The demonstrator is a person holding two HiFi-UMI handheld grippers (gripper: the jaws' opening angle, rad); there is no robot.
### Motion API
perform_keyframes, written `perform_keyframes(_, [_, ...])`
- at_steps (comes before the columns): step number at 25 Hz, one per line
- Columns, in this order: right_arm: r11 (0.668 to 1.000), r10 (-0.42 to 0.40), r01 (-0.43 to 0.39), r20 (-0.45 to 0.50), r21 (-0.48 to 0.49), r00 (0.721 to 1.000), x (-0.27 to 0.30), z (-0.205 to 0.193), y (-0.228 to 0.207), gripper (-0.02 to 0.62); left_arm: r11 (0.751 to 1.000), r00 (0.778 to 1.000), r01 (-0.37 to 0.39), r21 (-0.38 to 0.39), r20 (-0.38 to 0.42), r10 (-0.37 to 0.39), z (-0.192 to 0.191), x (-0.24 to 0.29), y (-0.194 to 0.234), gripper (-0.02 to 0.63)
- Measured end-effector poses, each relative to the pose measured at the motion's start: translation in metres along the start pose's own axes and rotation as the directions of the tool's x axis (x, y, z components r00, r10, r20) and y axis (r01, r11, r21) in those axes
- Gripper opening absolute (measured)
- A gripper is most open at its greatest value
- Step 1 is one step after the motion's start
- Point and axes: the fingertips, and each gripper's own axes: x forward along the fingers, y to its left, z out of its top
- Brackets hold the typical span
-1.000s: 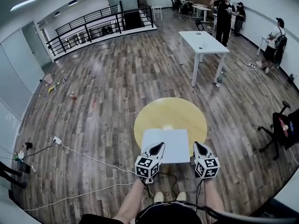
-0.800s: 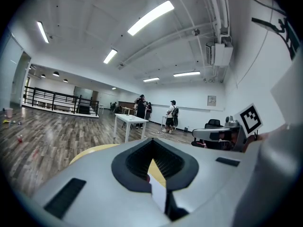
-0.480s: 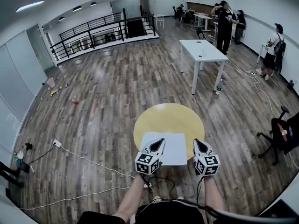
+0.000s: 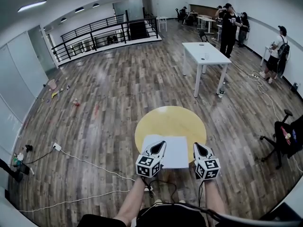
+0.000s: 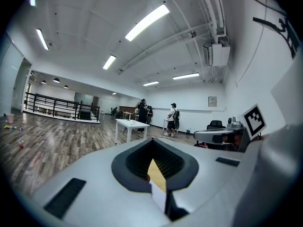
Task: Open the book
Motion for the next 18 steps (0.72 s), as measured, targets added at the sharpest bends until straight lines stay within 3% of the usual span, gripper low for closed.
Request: perform_keyframes(18, [1.0,0.01,-0.009,-0.004,0.005,1.0,0.0032,-0.0019,0.0025,0.003,1.0,1.0,-0.007,0.007,0.01,0.007,0.0054,0.0002,0.0036,-0.002])
